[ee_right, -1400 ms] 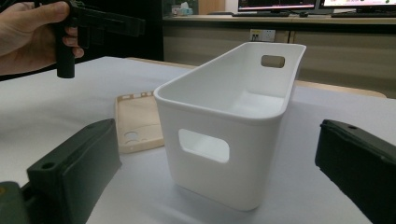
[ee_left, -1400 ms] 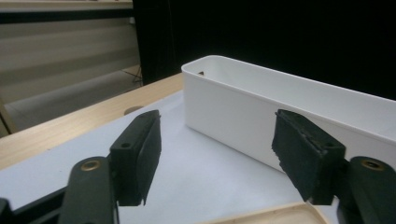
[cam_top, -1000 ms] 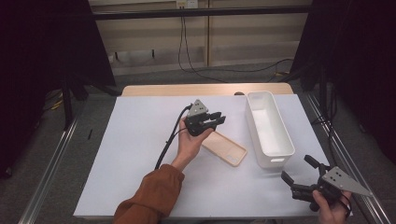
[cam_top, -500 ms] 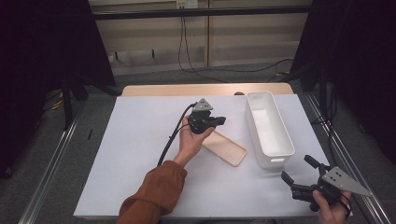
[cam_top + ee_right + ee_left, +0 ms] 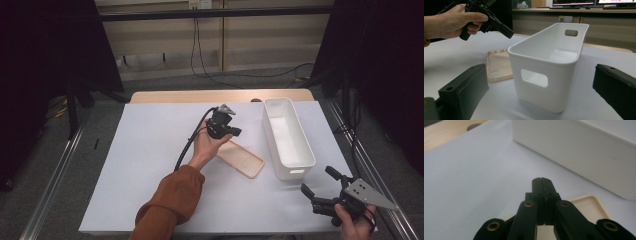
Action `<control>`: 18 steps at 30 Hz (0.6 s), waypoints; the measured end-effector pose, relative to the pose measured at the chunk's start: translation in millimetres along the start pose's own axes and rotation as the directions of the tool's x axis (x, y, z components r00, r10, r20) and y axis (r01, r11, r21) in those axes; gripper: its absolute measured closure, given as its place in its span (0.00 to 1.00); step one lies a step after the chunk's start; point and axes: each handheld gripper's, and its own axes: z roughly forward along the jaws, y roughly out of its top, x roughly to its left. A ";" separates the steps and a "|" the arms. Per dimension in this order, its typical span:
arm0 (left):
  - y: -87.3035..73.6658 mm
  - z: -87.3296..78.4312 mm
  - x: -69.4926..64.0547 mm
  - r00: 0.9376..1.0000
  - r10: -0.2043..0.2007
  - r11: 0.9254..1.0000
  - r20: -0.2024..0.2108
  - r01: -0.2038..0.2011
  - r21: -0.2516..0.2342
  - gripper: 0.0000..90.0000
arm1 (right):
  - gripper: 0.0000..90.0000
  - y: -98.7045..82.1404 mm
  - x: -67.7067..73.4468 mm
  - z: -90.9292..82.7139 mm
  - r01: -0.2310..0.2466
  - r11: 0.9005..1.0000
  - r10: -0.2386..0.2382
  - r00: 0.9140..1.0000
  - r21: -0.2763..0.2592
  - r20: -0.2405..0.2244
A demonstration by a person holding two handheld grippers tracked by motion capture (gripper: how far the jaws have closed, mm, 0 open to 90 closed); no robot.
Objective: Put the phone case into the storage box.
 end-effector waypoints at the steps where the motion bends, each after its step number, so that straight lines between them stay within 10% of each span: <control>1: 1.6 5.2 1.9 1.000 -0.015 0.999 0.008 0.015 0.045 1.00 | 0.00 0.0 0.0 0.0 0.000 1.000 0.000 1.000 0.000 0.001; 18: -6.7 30.0 19.9 0.997 -0.061 0.985 -0.050 0.068 0.158 1.00 | 0.00 -0.3 -0.1 0.2 0.002 1.000 -0.002 1.000 0.001 -0.006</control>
